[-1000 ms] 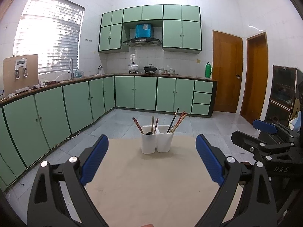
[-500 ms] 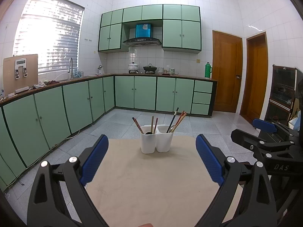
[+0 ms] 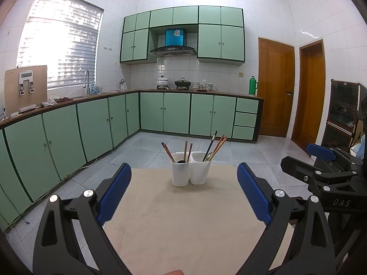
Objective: Organize utensils
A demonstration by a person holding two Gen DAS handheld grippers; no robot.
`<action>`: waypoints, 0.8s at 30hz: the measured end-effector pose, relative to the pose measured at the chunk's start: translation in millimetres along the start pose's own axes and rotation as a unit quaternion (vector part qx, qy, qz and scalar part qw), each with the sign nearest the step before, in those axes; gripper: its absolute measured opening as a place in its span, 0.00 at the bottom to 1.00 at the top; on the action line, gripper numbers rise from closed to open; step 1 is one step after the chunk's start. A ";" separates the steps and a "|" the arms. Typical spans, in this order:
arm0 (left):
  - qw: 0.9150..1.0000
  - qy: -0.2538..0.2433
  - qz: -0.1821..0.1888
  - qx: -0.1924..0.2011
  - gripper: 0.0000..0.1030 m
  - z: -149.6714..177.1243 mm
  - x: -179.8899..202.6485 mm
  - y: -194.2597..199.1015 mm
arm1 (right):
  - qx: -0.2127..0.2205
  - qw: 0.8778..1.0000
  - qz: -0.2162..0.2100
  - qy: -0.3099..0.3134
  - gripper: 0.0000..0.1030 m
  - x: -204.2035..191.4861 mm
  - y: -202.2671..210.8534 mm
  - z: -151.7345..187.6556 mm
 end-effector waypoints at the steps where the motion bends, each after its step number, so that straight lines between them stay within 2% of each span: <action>1: 1.000 0.000 0.000 0.000 0.88 -0.2 -0.4 0.0 | 0.000 1.000 0.000 0.000 0.94 -0.2 0.1 0.1; 24: 1.000 -0.001 -0.003 0.000 0.88 -0.5 0.9 -1.1 | 0.001 1.000 -0.001 0.001 0.94 -3.1 -0.4 0.3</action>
Point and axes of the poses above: each gripper's, at about its wrist camera, not at the fingertips, and y roughly against the way its jaws point, x to its right, z to its underside, the point moved 7 cm from there along -y, roughly the way its jaws point, and after that the axes turned 4 degrees about y, right-handed, at the moved point
